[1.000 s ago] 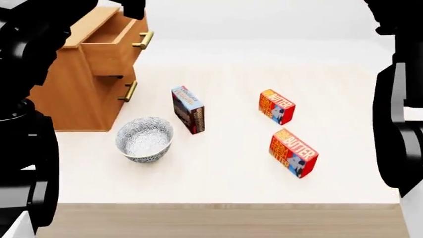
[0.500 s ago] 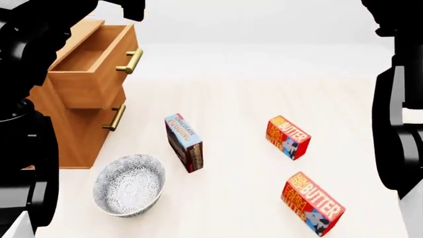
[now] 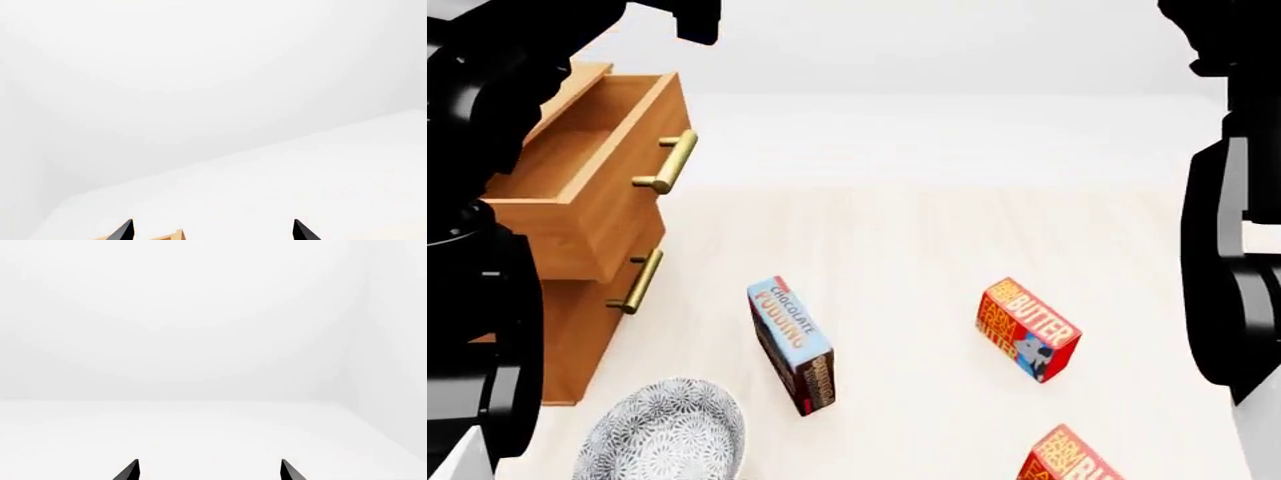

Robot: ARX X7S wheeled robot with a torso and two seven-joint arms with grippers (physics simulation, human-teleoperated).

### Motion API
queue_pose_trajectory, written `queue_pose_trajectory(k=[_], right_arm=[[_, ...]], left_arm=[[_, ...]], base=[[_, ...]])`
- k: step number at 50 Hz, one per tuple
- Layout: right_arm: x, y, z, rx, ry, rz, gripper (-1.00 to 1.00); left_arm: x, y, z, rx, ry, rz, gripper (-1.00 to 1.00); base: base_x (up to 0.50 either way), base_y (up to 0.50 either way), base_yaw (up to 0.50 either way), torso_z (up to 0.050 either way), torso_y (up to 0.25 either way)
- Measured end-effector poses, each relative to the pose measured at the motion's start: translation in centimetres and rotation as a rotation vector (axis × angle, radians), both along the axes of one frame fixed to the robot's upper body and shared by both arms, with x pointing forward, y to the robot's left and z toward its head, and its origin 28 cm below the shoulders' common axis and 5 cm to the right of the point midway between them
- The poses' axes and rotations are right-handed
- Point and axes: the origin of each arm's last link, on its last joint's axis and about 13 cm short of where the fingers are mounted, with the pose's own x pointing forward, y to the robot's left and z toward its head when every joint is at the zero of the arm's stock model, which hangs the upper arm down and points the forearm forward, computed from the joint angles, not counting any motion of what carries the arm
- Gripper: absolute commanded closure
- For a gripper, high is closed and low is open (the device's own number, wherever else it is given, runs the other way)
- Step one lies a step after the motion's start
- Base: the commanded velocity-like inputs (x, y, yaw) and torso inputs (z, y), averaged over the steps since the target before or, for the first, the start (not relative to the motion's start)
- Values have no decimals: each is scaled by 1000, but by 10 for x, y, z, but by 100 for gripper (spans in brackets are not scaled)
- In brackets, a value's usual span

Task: Put the butter at the front in the top drawer of the cabinet and close it.

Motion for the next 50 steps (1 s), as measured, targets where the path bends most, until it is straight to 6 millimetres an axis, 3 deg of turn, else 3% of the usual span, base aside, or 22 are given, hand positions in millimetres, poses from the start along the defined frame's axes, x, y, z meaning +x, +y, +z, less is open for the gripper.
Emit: queue_pose_trajectory(k=[17, 36, 45, 50], right_arm=[[1, 0, -1, 11, 9, 4, -100], [-3, -1, 0, 14, 14, 10, -100], [-2, 0, -2, 13, 21, 15, -100], [-2, -1, -4, 14, 26, 18, -100]], left_arm=[[0, 0, 0, -19, 19, 11, -100], [-1, 0, 0, -38, 58, 29, -100], [-2, 0, 0, -34, 82, 41, -100], [5, 3, 10, -8, 127, 58, -100]], base=[[0, 0, 0, 0, 0], [0, 0, 0, 0, -148], [0, 0, 0, 0, -8], [0, 0, 0, 0, 0]])
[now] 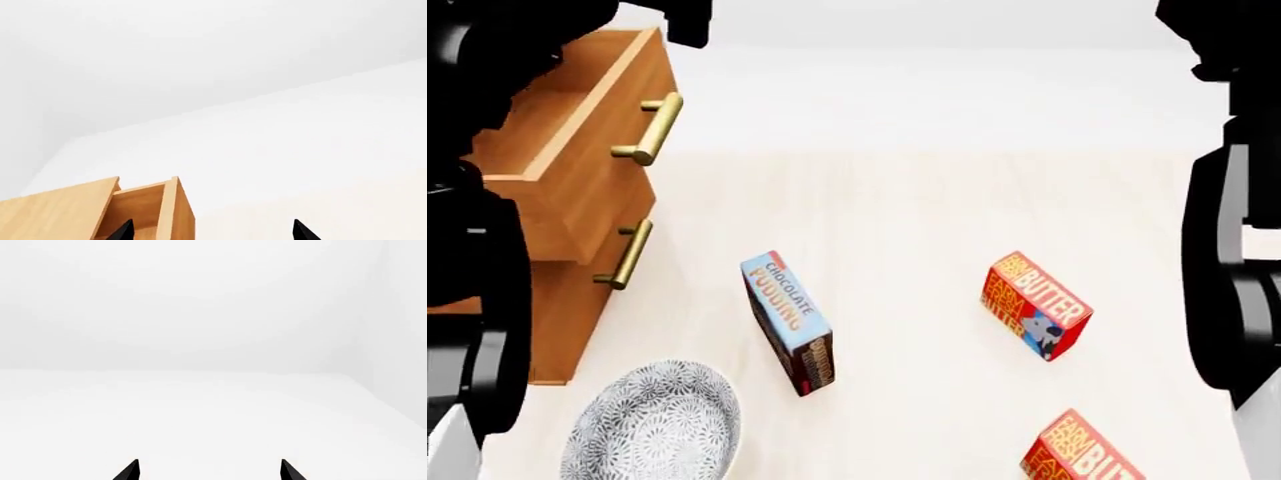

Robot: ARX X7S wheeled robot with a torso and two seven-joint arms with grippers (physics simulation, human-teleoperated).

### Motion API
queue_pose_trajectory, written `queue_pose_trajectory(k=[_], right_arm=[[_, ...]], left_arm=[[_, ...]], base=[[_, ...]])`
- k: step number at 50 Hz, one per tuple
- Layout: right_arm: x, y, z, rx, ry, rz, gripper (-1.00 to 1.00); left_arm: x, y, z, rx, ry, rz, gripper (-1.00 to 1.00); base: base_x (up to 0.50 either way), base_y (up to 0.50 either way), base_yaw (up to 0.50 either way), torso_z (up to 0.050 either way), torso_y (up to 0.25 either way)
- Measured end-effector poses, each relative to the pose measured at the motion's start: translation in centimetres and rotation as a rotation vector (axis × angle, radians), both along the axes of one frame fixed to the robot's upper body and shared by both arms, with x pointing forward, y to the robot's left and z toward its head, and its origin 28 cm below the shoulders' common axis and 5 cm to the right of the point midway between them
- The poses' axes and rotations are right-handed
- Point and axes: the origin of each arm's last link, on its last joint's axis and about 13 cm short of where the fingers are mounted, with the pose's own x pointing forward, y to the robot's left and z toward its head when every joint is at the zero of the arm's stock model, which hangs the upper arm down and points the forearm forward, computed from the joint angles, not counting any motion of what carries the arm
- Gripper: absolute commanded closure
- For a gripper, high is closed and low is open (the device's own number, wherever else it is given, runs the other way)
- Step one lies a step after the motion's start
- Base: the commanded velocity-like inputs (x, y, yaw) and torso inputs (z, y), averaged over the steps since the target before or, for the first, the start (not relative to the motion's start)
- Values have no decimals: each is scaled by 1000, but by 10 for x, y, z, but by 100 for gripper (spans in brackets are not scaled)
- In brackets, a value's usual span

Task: Put the butter at the front in the top drawer of the cabinet and close it.

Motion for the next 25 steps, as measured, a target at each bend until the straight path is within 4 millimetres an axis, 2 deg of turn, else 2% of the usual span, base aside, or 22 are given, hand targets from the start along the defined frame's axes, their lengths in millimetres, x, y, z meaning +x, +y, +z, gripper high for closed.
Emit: queue_pose_trajectory(k=[11, 25], right_arm=[[1, -1, -8, 1, 22, 10, -100], [3, -3, -16, -1, 49, 19, -100]], left_arm=[[4, 21, 21, 65, 133, 75, -100], [-2, 43, 26, 76, 286, 138, -100]], base=[[0, 0, 0, 0, 0], [0, 0, 0, 0, 0]])
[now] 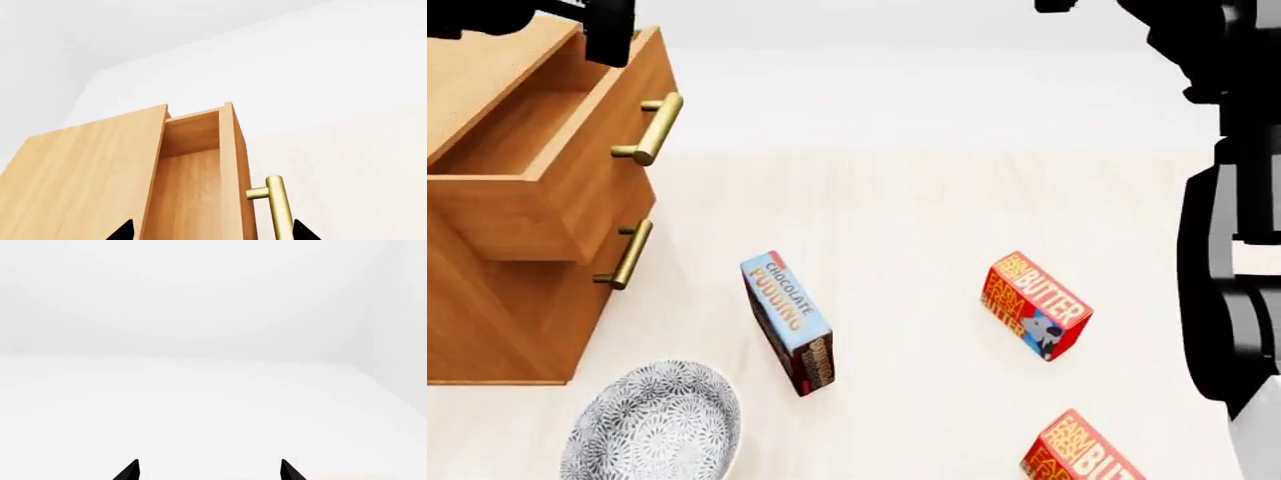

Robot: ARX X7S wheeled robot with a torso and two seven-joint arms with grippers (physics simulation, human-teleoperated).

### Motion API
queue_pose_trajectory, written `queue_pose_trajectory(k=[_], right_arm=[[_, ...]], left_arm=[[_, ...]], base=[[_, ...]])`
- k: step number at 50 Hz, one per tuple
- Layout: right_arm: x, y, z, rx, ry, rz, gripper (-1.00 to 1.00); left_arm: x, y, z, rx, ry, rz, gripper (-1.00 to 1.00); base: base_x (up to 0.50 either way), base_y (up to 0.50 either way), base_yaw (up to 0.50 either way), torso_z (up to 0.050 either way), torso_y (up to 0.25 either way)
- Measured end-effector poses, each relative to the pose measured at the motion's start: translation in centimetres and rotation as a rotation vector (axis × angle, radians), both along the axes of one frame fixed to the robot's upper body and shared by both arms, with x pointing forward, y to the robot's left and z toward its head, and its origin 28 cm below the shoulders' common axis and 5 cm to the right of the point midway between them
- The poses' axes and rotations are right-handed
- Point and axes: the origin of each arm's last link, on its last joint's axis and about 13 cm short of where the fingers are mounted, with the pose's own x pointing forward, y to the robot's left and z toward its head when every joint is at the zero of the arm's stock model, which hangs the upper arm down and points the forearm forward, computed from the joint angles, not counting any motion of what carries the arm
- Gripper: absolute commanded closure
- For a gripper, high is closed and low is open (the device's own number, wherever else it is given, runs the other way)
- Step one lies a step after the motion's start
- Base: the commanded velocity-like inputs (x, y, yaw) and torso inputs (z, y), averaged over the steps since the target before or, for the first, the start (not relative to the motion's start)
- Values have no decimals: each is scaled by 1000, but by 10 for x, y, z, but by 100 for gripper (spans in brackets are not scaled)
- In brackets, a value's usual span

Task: Put the butter at the front in the top drawer of the cabinet and close it.

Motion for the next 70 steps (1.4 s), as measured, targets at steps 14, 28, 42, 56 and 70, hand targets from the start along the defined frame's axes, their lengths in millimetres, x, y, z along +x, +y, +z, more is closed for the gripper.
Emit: queue_pose_trajectory(k=[14, 28, 42, 56, 70], right_arm=[[0, -1, -3, -6, 14, 3, -100], [0, -1, -5, -12, 19, 2, -100], [0, -1, -6, -14, 25, 5, -100], [0, 0, -7, -17, 31, 9, -100], [1, 1, -8, -20, 36, 11, -100]], left_arm=[[-4, 8, 1, -74, 100, 3, -100], [-4, 12, -8, -120, 173, 3, -100], [-2, 14, -22, -132, 223, 5, -100], [3, 13, -37, -139, 263, 0, -100], [8, 12, -52, -142, 293, 1, -100]], base=[[0, 0, 0, 0, 0], [0, 0, 0, 0, 0], [0, 0, 0, 0, 0], [0, 0, 0, 0, 0], [0, 0, 0, 0, 0]])
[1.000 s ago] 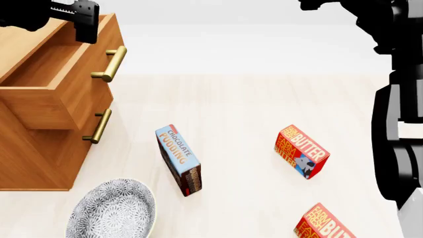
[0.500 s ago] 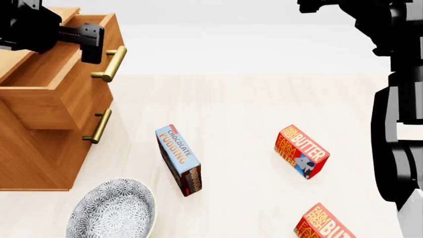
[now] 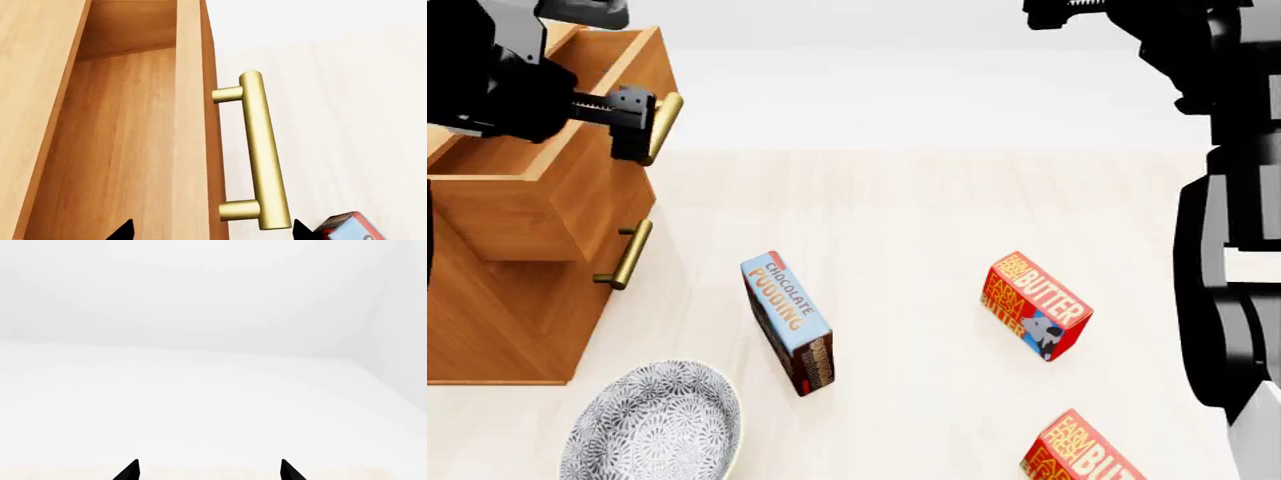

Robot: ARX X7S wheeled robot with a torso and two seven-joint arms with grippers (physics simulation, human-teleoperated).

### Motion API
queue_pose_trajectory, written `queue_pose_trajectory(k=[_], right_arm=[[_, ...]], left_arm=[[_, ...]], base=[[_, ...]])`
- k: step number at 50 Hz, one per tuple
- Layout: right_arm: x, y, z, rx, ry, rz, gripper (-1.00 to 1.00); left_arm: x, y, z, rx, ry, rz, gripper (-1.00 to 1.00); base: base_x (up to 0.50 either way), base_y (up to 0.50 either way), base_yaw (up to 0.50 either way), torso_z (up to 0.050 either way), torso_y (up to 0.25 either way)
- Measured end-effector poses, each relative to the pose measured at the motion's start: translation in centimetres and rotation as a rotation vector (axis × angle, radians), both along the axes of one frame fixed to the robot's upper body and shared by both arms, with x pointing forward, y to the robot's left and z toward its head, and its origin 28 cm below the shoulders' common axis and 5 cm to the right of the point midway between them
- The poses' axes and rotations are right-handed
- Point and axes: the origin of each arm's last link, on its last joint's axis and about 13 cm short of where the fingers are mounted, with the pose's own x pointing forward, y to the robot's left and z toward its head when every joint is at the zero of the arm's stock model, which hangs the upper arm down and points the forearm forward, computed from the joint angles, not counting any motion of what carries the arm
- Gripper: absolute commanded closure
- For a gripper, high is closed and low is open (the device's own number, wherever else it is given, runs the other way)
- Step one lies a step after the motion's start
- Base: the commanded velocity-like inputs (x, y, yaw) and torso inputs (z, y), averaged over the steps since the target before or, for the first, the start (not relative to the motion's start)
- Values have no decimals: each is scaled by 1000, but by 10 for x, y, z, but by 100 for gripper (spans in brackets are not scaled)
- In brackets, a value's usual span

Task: Put the butter at the front in the top drawer of the cabinet and close it.

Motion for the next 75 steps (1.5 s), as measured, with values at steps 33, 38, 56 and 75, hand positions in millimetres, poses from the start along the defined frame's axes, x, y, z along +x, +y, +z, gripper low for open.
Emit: queue_pose_trajectory(k=[33, 38, 56, 75], right_arm=[[-1, -1, -2, 2, 9, -2, -100], [-1, -2, -2, 2, 9, -3, -100], [-1, -1, 1, -1, 8, -4, -100], [-2, -2, 3, -8, 6, -8, -100]], left_arm=[[0, -6, -13, -3, 14, -19, -100], [1, -12, -15, 5, 54, -38, -100], [8, -35, -19, -4, 75, -89, -100], [-9, -48, -18, -53, 40, -154, -100]], base=[[0, 0, 0, 0, 0], [0, 0, 0, 0, 0], [0, 0, 0, 0, 0], [0, 0, 0, 0, 0]])
